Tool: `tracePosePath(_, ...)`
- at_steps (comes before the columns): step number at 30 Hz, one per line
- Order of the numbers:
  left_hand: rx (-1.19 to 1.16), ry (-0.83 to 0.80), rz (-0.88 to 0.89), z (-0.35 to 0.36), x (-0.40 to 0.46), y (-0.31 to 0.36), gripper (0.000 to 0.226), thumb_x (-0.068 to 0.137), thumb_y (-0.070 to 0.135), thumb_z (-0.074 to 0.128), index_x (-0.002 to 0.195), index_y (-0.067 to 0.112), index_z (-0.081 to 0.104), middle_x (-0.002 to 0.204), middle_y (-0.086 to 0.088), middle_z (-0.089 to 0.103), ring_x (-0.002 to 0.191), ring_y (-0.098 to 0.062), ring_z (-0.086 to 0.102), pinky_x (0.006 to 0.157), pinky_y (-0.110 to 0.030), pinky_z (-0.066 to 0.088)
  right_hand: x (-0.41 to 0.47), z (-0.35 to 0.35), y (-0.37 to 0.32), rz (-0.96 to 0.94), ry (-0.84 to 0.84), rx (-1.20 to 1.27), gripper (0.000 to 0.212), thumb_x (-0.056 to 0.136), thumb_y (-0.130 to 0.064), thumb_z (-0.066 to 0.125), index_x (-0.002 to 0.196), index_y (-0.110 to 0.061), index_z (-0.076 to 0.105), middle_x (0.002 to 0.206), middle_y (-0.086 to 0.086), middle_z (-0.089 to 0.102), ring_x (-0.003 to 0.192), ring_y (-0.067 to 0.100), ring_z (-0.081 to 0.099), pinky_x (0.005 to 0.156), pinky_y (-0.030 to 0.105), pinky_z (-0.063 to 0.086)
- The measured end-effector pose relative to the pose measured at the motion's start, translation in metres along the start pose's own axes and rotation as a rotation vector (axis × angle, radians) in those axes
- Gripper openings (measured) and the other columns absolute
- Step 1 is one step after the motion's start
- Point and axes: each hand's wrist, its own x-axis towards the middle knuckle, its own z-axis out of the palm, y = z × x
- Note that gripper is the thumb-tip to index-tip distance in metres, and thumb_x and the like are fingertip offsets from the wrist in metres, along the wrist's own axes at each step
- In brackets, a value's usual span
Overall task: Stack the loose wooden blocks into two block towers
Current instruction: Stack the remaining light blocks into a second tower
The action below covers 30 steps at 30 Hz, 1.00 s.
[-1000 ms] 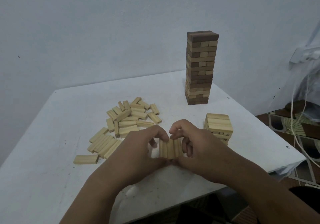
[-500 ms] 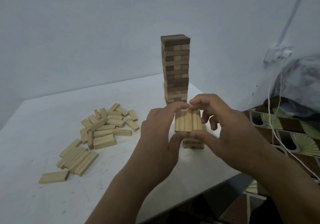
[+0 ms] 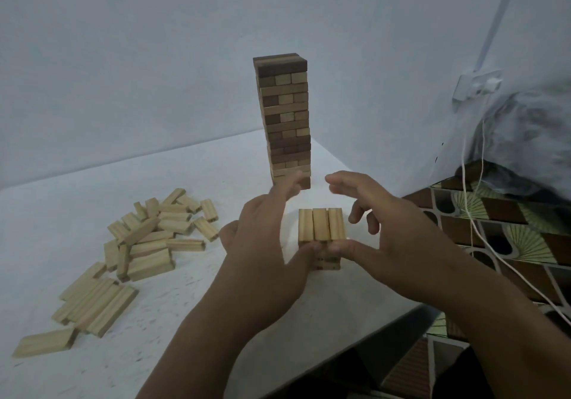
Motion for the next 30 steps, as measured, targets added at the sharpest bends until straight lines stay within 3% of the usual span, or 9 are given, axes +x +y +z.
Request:
tracePosePath(4, 0.039, 0.036, 0.036, -0.014, -0.002, -0.011, 0.049, 0.084, 0.033, 0.072, 0.118, 0.056, 0.045, 0.121, 0.039, 0.047, 0.124, 0.001, 0.042, 0.108, -0.051, 0.037, -0.002, -0.013, 0.008, -0.026, 0.027, -0.057, 0.059, 0.073, -0.044, 0.078, 0.119, -0.053, 0.043, 0.106, -0.039, 0.047, 0.094, -0.008, 0.048, 0.061, 0.008, 0.038)
tracePosePath(8, 0.026, 0.082, 0.045, -0.013, -0.001, -0.016, 0.018, 0.079, 0.048, 0.065, 0.097, 0.052, 0.063, 0.107, 0.036, 0.061, 0.111, 0.001, 0.054, 0.098, -0.047, 0.046, -0.005, -0.009, 0.013, -0.093, 0.039, -0.045, 0.032, 0.074, -0.043, 0.076, 0.105, -0.037, 0.067, 0.102, -0.025, 0.060, 0.087, 0.003, 0.053, 0.064, 0.008, 0.040)
tracePosePath(12, 0.005, 0.103, 0.049, -0.010, -0.002, -0.017, 0.026, 0.076, 0.052, 0.059, 0.098, 0.044, 0.071, 0.106, 0.030, 0.067, 0.108, -0.001, 0.058, 0.092, -0.047, 0.048, -0.003, -0.004, 0.013, -0.102, 0.070, -0.009, 0.024, 0.075, -0.039, 0.078, 0.098, -0.032, 0.072, 0.097, -0.020, 0.064, 0.083, 0.006, 0.055, 0.062, 0.007, 0.038)
tracePosePath(30, -0.007, 0.100, 0.004, -0.010, -0.002, -0.013, 0.023, 0.076, 0.054, 0.056, 0.095, 0.049, 0.067, 0.103, 0.034, 0.064, 0.106, 0.000, 0.059, 0.094, -0.048, 0.048, 0.001, 0.007, 0.015, -0.079, 0.120, -0.039, 0.029, 0.074, -0.053, 0.067, 0.096, -0.034, 0.069, 0.100, -0.022, 0.062, 0.086, 0.005, 0.056, 0.062, 0.010, 0.037)
